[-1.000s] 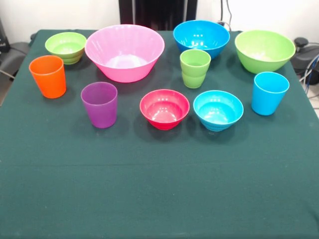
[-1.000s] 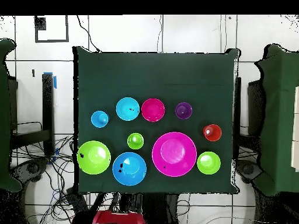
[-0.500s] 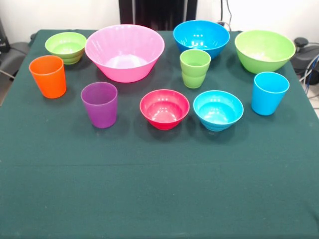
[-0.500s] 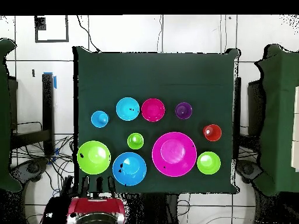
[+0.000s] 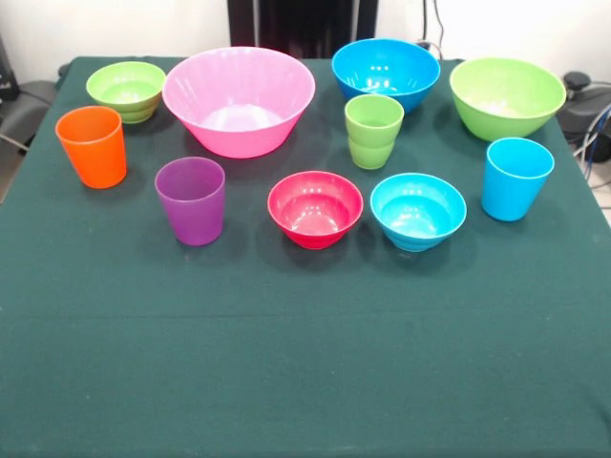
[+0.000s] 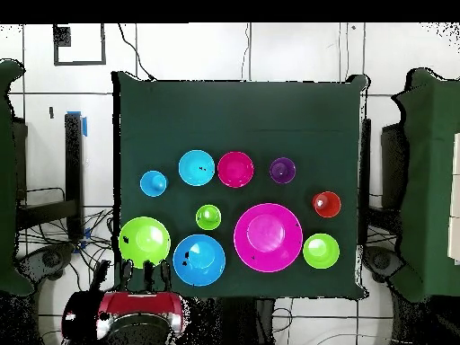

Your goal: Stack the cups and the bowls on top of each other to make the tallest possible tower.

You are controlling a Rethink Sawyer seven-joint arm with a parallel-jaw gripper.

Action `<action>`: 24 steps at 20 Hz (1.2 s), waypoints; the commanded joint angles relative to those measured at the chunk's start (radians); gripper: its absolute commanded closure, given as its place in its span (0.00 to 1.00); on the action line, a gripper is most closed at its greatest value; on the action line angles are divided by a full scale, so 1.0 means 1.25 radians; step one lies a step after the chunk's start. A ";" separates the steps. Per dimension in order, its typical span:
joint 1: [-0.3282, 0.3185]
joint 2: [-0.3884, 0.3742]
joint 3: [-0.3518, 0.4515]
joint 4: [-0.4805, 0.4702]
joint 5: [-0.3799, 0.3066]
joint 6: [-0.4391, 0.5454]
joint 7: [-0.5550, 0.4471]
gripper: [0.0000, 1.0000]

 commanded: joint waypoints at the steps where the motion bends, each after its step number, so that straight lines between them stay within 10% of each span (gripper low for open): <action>1: 0.016 -0.037 -0.133 0.314 -0.110 0.065 -0.008 0.00; 7: 0.026 -0.002 -0.097 0.195 -0.181 0.270 0.048 0.00; 14: -0.006 0.179 0.006 0.051 -0.206 0.366 0.155 0.00; 24: 0.180 0.108 -0.035 0.075 -0.233 0.329 0.520 0.00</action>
